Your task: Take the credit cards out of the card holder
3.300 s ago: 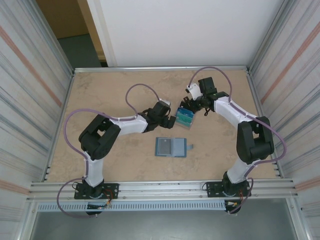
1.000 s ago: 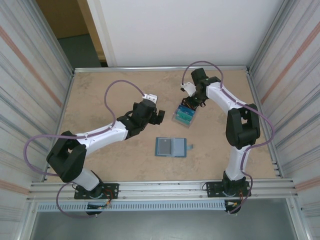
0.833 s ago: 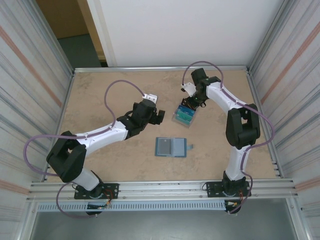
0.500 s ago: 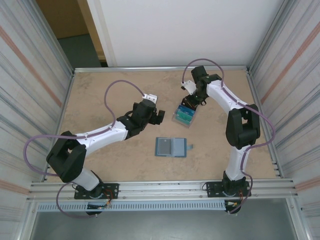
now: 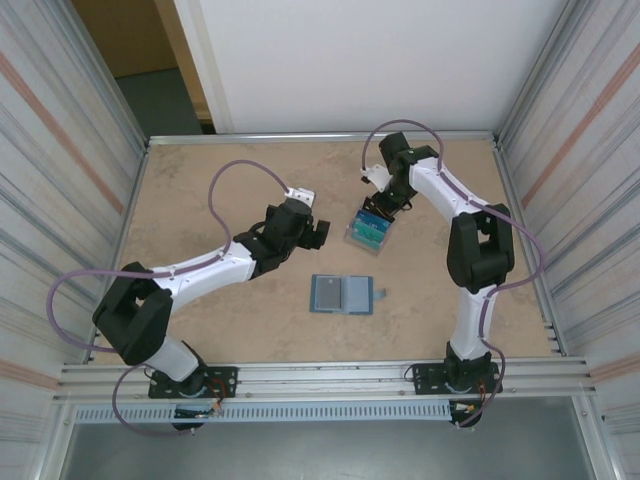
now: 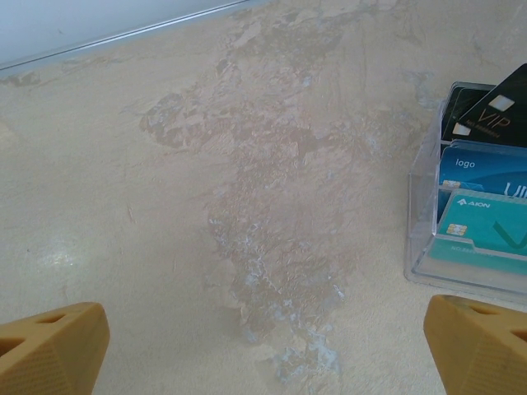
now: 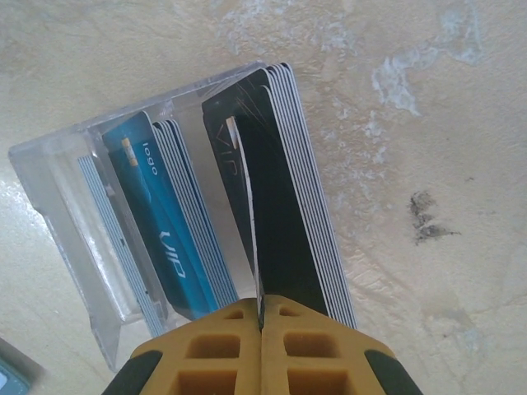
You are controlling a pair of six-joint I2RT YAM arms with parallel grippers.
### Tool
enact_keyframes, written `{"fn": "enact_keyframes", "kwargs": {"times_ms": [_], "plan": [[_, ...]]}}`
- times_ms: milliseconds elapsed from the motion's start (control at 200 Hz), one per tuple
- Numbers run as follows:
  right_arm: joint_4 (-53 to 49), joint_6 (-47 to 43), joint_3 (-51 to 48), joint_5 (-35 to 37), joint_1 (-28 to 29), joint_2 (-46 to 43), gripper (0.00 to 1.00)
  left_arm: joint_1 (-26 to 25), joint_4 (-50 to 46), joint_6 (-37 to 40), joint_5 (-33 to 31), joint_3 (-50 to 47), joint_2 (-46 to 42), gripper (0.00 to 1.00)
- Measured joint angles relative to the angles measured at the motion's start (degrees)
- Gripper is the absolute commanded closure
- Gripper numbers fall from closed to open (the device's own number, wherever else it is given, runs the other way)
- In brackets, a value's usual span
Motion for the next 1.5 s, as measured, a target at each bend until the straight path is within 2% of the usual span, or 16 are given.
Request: {"fn": "enact_keyframes", "kwargs": {"times_ms": [1012, 1468, 1498], "plan": [[-2.8, -1.4, 8.0, -1.2, 5.5, 6.0, 1.0, 0.0, 0.0, 0.0, -0.4, -0.7, -1.4, 0.01], [-3.6, -1.2, 9.2, 2.6, 6.0, 6.3, 1.0, 0.0, 0.0, 0.0, -0.4, -0.7, -2.0, 0.01], [-3.7, -1.2, 9.4, 3.0, 6.0, 6.3, 0.97, 0.0, 0.0, 0.0, -0.4, -0.7, -2.0, 0.01]]}}
